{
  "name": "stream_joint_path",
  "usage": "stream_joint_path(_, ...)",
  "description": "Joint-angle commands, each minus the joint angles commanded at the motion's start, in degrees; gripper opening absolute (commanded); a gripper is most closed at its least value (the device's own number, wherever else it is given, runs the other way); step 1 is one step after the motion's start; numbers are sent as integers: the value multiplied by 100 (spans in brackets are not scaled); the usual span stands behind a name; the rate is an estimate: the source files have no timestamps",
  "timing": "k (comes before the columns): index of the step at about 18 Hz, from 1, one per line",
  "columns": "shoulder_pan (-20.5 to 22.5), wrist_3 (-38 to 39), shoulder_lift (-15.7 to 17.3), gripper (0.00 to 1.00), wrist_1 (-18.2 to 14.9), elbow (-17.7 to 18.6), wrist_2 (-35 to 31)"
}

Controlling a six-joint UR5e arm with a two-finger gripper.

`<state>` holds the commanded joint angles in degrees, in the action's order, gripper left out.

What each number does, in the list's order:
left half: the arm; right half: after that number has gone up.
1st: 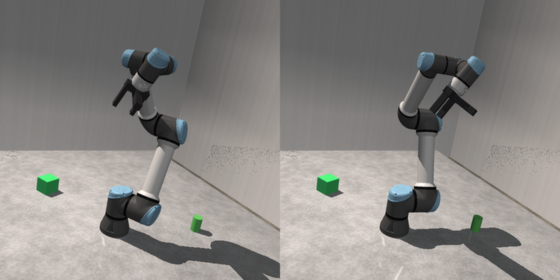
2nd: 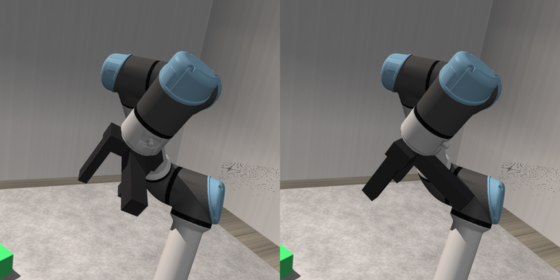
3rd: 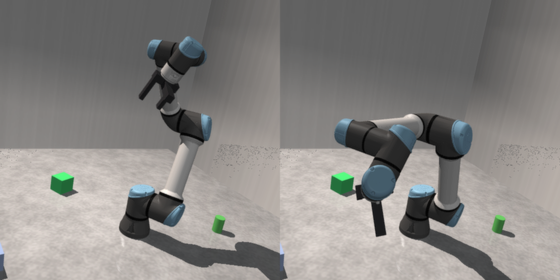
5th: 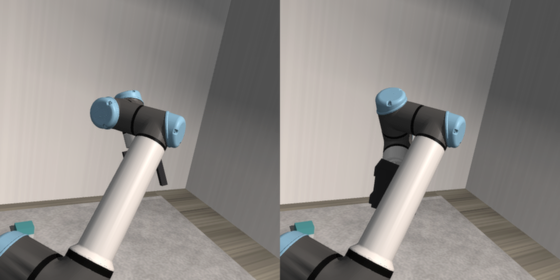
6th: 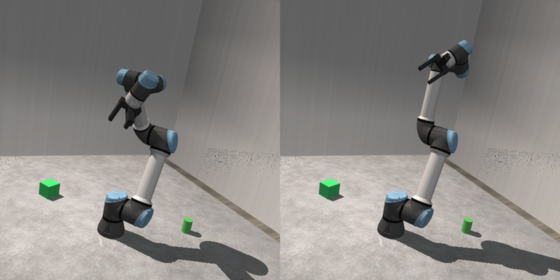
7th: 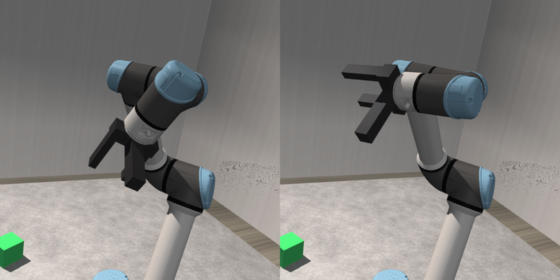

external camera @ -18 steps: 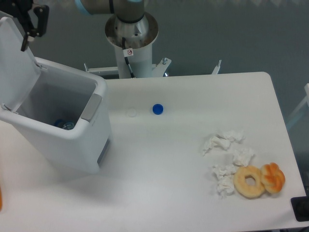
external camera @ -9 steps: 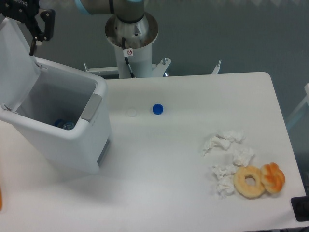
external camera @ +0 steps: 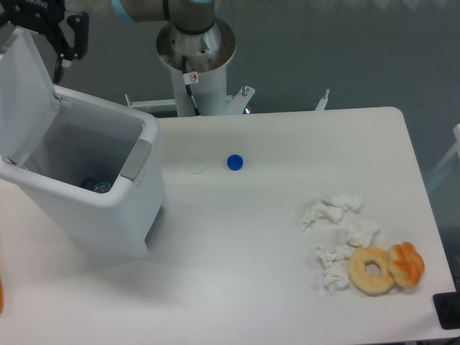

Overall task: Close the trash can
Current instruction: 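Hold the gripper behind the lid's top edge, pausing, then push the lid forward with the gripper, swinging it shut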

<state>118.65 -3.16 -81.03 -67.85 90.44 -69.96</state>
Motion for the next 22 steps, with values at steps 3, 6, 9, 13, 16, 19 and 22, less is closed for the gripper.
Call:
stream_joint_path(3, 88, -9, 0, 100, 9, 0, -53)
stream_joint_path(6, 237, -35, 17, 100, 18, 0, -44)
stream_joint_path(9, 386, -131, 17, 100, 9, -9, -44)
stream_joint_path(13, 554, -255, -26, 100, 9, 0, -44)
stream_joint_path(16, 580, -264, -70, 100, 35, 17, -70)
stream_joint_path(19, 650, -325, -176, 100, 35, 44, -132)
stream_joint_path(22, 756, -465, -290, 100, 35, 79, -141)
